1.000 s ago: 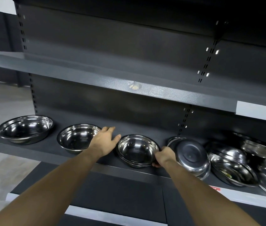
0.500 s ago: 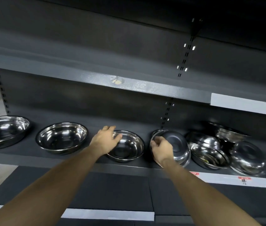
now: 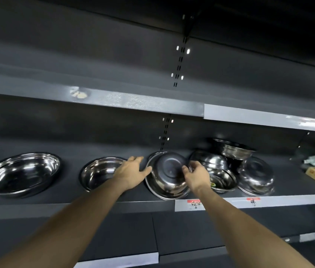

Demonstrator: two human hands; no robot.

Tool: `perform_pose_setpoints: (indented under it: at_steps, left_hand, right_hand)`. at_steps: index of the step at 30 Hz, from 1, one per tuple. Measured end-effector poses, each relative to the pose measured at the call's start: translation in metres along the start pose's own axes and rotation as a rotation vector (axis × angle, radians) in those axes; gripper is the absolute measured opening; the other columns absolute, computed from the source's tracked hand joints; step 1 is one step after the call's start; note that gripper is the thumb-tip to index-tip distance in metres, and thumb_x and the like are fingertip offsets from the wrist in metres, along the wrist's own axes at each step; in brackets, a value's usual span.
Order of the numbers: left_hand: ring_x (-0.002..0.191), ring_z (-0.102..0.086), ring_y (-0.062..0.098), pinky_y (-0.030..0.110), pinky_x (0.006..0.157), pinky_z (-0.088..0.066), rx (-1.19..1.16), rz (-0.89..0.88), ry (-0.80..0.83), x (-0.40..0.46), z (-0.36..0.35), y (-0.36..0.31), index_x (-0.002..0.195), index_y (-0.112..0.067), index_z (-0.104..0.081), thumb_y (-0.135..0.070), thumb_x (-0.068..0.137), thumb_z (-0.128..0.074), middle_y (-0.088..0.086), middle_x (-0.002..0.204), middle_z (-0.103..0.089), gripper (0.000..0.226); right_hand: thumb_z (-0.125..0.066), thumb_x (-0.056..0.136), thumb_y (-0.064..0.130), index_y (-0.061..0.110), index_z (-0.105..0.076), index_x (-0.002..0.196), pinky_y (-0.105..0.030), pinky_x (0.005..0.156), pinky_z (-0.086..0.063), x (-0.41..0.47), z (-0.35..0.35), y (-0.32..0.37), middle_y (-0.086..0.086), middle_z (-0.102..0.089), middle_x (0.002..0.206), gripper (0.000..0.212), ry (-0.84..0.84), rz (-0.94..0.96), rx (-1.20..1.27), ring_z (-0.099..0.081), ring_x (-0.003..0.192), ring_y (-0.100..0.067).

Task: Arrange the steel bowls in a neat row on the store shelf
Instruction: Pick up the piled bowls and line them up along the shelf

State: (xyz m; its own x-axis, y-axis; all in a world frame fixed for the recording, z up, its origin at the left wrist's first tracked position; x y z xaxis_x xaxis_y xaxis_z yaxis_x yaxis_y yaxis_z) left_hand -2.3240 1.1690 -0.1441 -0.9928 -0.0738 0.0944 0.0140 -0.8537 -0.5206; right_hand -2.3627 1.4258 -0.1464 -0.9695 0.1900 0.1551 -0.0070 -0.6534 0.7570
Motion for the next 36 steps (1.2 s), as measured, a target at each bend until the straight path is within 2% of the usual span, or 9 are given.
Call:
perform_pose_setpoints:
  at_steps: [11,14,16,19,21,25,30,32,36]
  left_hand:
    - [0.134,-0.044,0.026,0.032,0.113,-0.032,-0.096,0.096,-0.015,0.029,-0.045,-0.037,0.149,-0.020,-0.034,-0.054,0.093,-0.049,0.009,0.147,-0.042,0.067]
    - [0.135,-0.043,0.027,0.034,0.115,-0.031,-0.132,0.131,-0.015,0.032,-0.055,-0.035,0.151,-0.019,-0.032,-0.053,0.093,-0.049,0.010,0.148,-0.042,0.069]
    - [0.135,-0.042,0.027,0.038,0.114,-0.032,-0.160,0.150,0.003,0.035,-0.062,-0.034,0.151,-0.021,-0.031,-0.054,0.094,-0.048,0.011,0.149,-0.042,0.069]
    - [0.134,-0.044,0.027,0.036,0.114,-0.032,-0.225,0.207,0.072,0.039,-0.076,-0.031,0.152,-0.022,-0.025,-0.057,0.093,-0.047,0.012,0.148,-0.043,0.073]
    - [0.130,-0.048,0.028,0.033,0.110,-0.036,-0.294,0.248,0.093,0.040,-0.083,-0.032,0.152,-0.022,-0.022,-0.059,0.092,-0.049,0.012,0.144,-0.048,0.076]
    - [0.130,-0.049,0.029,0.035,0.110,-0.037,-0.422,0.328,0.035,0.044,-0.085,-0.032,0.151,-0.015,-0.024,-0.058,0.090,-0.051,0.012,0.143,-0.050,0.079]
    - [0.127,-0.052,0.030,0.038,0.111,-0.037,-0.605,0.413,-0.028,0.040,-0.081,-0.028,0.145,-0.016,-0.037,-0.065,0.086,-0.050,0.010,0.138,-0.055,0.078]
    - [0.126,-0.052,0.030,0.037,0.109,-0.037,-0.632,0.430,-0.053,0.037,-0.078,-0.027,0.143,-0.016,-0.040,-0.066,0.086,-0.048,0.010,0.137,-0.056,0.077]
    - [0.127,-0.051,0.033,0.037,0.108,-0.037,-0.651,0.447,-0.103,0.033,-0.061,-0.026,0.141,-0.012,-0.043,-0.068,0.087,-0.045,0.014,0.139,-0.054,0.078]
  right_hand:
    - [-0.061,0.088,0.049,0.011,-0.048,0.140,-0.032,0.108,-0.039,0.060,-0.002,-0.048,-0.009,-0.060,0.134,0.066,0.151,0.000,-0.039,-0.052,0.128,-0.029]
    - [-0.059,0.087,0.054,0.013,-0.057,0.131,-0.032,0.109,-0.039,0.065,-0.015,-0.052,-0.008,-0.065,0.127,0.060,0.219,0.034,-0.024,-0.053,0.126,-0.029]
    - [-0.053,0.088,0.060,0.013,-0.057,0.131,-0.039,0.115,-0.033,0.066,-0.025,-0.052,-0.008,-0.061,0.133,0.065,0.269,0.066,-0.065,-0.042,0.136,-0.030]
    - [-0.040,0.088,0.070,0.011,-0.046,0.144,-0.041,0.124,-0.009,0.061,-0.038,-0.054,-0.008,-0.038,0.154,0.081,0.328,0.076,-0.184,-0.009,0.150,-0.029]
    - [-0.037,0.088,0.072,0.011,-0.043,0.146,-0.042,0.124,-0.005,0.057,-0.041,-0.054,-0.010,-0.030,0.158,0.084,0.333,0.075,-0.204,-0.002,0.151,-0.031]
    - [-0.038,0.089,0.070,0.009,-0.050,0.140,-0.042,0.123,-0.009,0.056,-0.037,-0.051,-0.013,-0.044,0.150,0.080,0.307,0.076,-0.212,-0.010,0.149,-0.032]
    - [-0.049,0.086,0.067,0.012,-0.063,0.123,-0.041,0.121,-0.020,0.051,-0.024,-0.040,-0.012,-0.064,0.126,0.068,0.227,0.130,-0.128,-0.034,0.137,-0.027]
    - [-0.053,0.084,0.067,0.016,-0.065,0.121,-0.040,0.118,-0.026,0.050,-0.018,-0.033,-0.010,-0.064,0.125,0.064,0.170,0.166,-0.103,-0.036,0.136,-0.029]
    - [-0.058,0.079,0.070,0.014,-0.059,0.132,-0.035,0.115,-0.031,0.048,-0.006,-0.017,-0.007,-0.057,0.136,0.077,0.083,0.224,-0.064,-0.040,0.134,-0.025]
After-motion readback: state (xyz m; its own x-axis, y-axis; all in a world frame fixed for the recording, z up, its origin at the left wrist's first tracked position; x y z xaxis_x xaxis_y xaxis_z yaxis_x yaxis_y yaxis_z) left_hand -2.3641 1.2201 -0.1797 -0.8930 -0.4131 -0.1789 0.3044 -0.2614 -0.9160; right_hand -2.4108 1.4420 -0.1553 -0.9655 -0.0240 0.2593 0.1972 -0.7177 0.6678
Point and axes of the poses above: each hand's wrist, its own x-axis towards the middle knuckle, its own z-axis out of the back of the hand, y = z × x, the point moved 10 cm from there along x, towards the middle knuckle
